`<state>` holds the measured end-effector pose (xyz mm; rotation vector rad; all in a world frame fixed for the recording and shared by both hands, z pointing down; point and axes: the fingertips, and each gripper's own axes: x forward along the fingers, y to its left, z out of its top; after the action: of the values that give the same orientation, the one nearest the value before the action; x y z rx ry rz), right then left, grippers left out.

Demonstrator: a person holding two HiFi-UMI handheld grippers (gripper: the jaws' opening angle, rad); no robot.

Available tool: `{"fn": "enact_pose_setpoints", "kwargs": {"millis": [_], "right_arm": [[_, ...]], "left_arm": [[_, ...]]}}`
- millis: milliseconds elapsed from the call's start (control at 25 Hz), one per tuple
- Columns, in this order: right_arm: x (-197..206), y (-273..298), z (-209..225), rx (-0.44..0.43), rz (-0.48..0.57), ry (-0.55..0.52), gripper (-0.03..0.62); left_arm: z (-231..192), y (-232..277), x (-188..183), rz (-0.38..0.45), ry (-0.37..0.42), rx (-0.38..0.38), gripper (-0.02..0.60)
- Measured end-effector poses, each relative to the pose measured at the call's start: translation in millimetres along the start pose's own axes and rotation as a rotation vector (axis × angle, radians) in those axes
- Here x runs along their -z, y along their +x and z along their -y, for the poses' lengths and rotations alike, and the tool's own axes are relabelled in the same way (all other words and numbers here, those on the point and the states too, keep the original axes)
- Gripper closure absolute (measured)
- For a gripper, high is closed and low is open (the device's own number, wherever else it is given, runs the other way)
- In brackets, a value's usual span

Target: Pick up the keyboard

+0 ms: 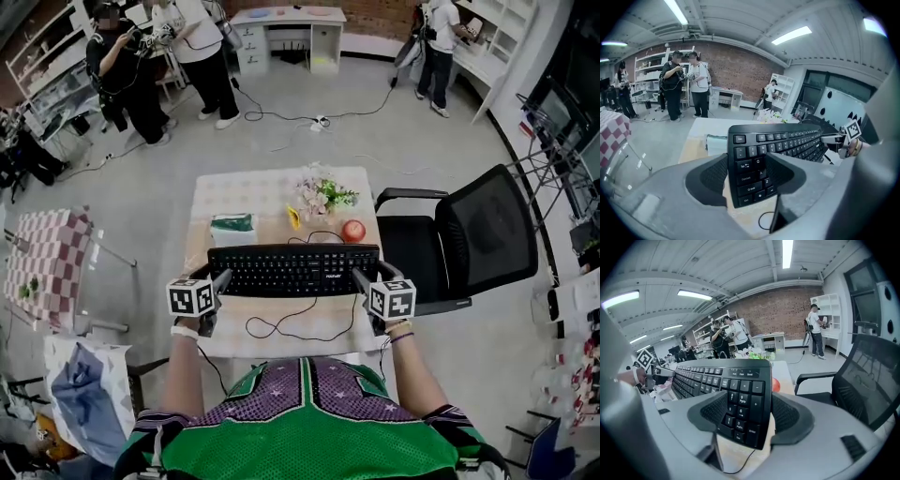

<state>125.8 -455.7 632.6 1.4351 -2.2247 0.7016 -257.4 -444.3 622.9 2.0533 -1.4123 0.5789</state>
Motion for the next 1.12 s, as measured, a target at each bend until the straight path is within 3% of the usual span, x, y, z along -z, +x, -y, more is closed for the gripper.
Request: {"fn": "enact_pose_setpoints", "kwargs": {"millis": [720, 1120], "right_arm": [[-140, -84, -31, 0.034, 0.291, -0.136, 0.318], [-186, -126, -41, 0.041, 0.407, -0.166, 0.318]], "left_arm": [[28, -95, -126, 0.347, 0.099, -0.002, 0.322], [51, -143, -175, 0.495, 0.170, -0.016, 0.322]]}}
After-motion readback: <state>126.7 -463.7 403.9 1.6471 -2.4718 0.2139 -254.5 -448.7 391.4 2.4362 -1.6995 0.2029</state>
